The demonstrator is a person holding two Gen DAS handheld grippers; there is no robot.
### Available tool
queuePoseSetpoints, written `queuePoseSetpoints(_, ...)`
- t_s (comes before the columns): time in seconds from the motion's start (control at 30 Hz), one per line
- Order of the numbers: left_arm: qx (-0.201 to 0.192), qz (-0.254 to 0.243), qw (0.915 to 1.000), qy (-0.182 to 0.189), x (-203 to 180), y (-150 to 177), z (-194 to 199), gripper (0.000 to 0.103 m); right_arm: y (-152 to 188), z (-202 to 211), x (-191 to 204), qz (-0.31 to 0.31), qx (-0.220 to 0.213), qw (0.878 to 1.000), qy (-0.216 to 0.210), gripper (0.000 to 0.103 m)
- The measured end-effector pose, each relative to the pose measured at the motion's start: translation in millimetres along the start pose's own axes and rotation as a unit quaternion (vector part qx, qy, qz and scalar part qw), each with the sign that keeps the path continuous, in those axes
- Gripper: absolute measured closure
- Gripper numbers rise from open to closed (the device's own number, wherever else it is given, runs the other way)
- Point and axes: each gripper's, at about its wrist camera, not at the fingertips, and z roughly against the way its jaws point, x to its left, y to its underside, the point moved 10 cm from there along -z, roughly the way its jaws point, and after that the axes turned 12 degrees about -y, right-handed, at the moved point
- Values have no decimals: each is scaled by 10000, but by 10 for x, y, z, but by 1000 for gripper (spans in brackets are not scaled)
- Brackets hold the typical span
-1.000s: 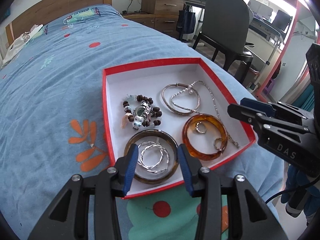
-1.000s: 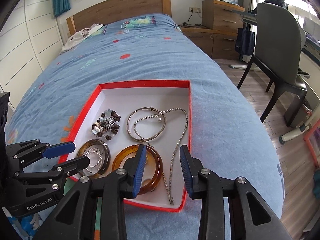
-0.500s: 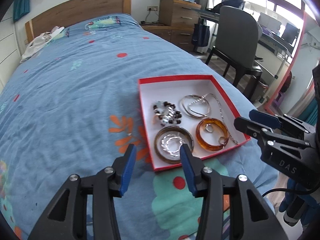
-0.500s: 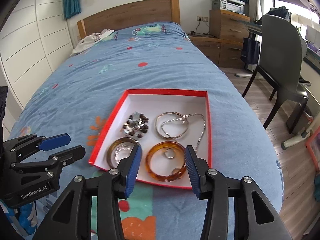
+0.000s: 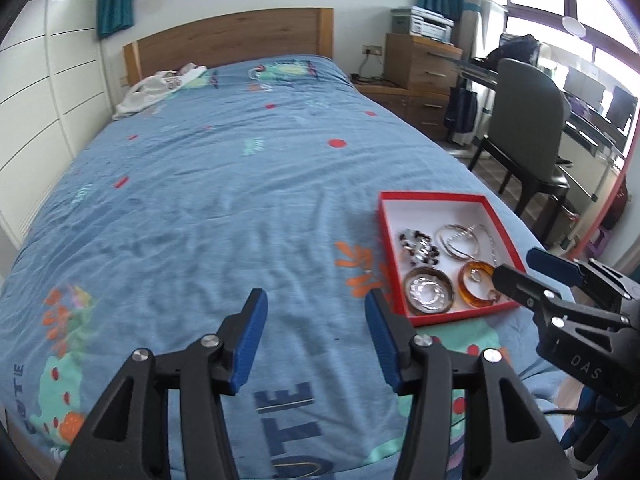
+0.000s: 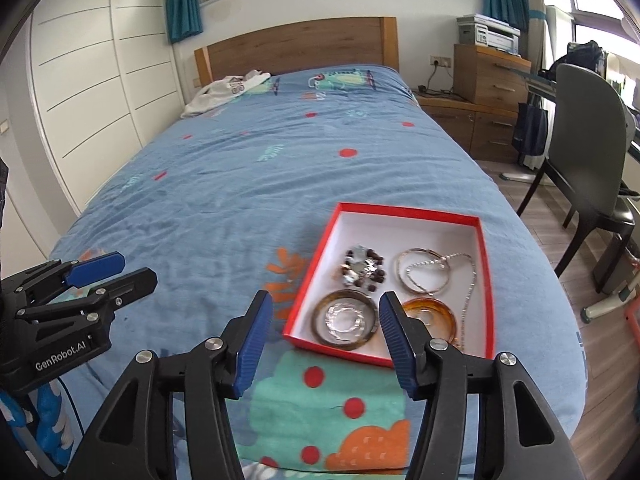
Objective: Organize jewelry
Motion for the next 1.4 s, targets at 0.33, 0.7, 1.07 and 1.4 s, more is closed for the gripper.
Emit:
queuePoseSetpoints(0.33,-84,387,9978,-535,752,117,290,48,-27,107,678,179,-157,9995,-228,29)
queuePoseSetpoints(0.7,-329,674,9932,-891,1298,212,658,45,-98,306,1311,583,-367,9973,-269,6)
queuePoseSetpoints(1.07,-444,873,9881,-1188,1595,310,859,45,-102,432,1494,546,-569,9968,-137,1)
queuePoseSetpoints(1.4,-661,974,9780,-1722,1784,338,1035,45,-43,473,1493,495,-618,9969,13,1)
